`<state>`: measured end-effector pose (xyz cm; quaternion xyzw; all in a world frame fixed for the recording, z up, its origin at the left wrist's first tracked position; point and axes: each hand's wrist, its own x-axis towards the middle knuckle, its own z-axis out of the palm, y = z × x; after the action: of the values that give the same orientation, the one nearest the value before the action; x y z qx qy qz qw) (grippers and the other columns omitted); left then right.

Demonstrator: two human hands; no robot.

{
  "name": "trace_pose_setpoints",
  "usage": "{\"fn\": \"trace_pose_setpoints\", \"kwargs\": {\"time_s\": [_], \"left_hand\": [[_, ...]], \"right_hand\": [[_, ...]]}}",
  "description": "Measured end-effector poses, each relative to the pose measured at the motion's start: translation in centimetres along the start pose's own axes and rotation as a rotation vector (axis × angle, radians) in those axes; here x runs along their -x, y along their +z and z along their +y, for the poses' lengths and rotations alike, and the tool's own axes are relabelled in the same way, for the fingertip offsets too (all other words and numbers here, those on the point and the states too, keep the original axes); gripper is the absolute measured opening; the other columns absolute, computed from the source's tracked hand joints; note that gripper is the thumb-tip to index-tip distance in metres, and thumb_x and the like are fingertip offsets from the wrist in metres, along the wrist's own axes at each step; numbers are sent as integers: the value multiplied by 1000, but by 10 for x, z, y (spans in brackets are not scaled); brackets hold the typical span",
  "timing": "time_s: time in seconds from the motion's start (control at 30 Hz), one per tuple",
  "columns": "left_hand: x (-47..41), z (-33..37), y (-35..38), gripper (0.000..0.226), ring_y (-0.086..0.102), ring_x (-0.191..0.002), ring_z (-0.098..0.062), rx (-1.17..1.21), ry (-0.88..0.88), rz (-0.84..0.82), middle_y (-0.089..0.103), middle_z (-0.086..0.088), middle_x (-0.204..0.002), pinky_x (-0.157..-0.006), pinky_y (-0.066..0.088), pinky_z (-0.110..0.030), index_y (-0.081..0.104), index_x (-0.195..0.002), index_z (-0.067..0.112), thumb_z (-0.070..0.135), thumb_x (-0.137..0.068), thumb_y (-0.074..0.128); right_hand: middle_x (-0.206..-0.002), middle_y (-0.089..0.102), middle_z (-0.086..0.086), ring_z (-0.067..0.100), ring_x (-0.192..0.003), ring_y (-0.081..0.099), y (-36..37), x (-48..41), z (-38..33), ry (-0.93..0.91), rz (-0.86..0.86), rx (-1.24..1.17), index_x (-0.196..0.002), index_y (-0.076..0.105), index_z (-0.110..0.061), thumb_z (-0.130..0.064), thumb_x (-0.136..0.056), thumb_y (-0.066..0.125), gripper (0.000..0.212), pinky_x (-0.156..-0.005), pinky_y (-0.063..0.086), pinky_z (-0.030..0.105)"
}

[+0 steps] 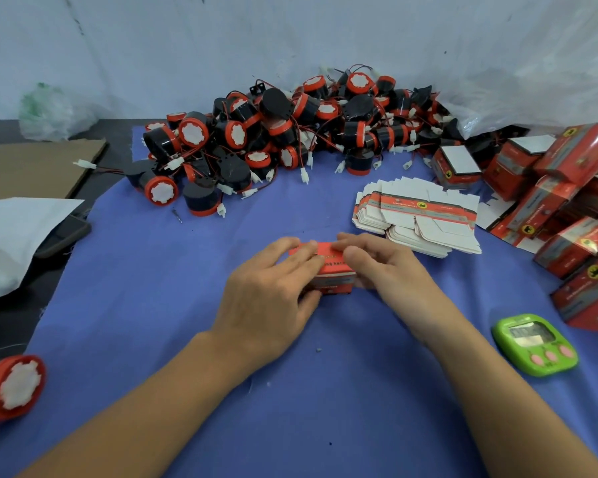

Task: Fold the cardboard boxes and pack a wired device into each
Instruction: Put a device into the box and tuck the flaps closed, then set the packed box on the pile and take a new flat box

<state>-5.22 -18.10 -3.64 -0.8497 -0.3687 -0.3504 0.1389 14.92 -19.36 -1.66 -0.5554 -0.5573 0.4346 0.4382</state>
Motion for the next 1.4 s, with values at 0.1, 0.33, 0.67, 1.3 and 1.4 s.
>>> {"fn": "trace_pose_setpoints", "kwargs": {"time_s": [0.1,0.33,0.67,1.3,1.4], "left_hand": [[0,0,2,46,69,-121,-26,122,10,-98,72,-4,-130,-87,63,-38,74,-128,16,6,-84,80],[-6,7,-5,35,53,-132,3,390,-297,-207,64,16,-138,-114,42,-22,73,-128,35,35,-93,65],[-10,-14,-4,48,63,-106,2,713,-601,-307,67,26,-110,-85,49,-11,59,-125,51,43,-79,72],[-90,43,1,57,70,-83,0,1205,-596,-326,67,15,-98,-70,57,-21,61,-114,40,31,-66,90],[-114,77,11,57,71,-93,-7,1131,-496,-358,70,16,-107,-80,62,-33,57,-111,49,37,-63,85]], "right_hand": [[-118,75,-13,18,-106,73,-3,-2,3,-28,13,-27,-106,78,-32,-12,-94,69,25,-105,54,50],[-120,70,-10,9,-106,65,-3,-2,8,3,-34,184,-139,57,-43,-32,-97,66,45,-104,51,38],[-112,67,-2,23,-102,66,-1,10,-1,-31,-149,174,-118,55,-40,-14,-85,70,46,-89,56,43],[-91,75,14,27,-74,70,-56,48,-34,87,81,-320,-118,68,-15,-3,-62,80,59,-70,60,32],[-96,75,16,28,-80,70,-84,66,-36,52,174,-378,-115,73,-24,1,-63,76,58,-74,58,36]]}}
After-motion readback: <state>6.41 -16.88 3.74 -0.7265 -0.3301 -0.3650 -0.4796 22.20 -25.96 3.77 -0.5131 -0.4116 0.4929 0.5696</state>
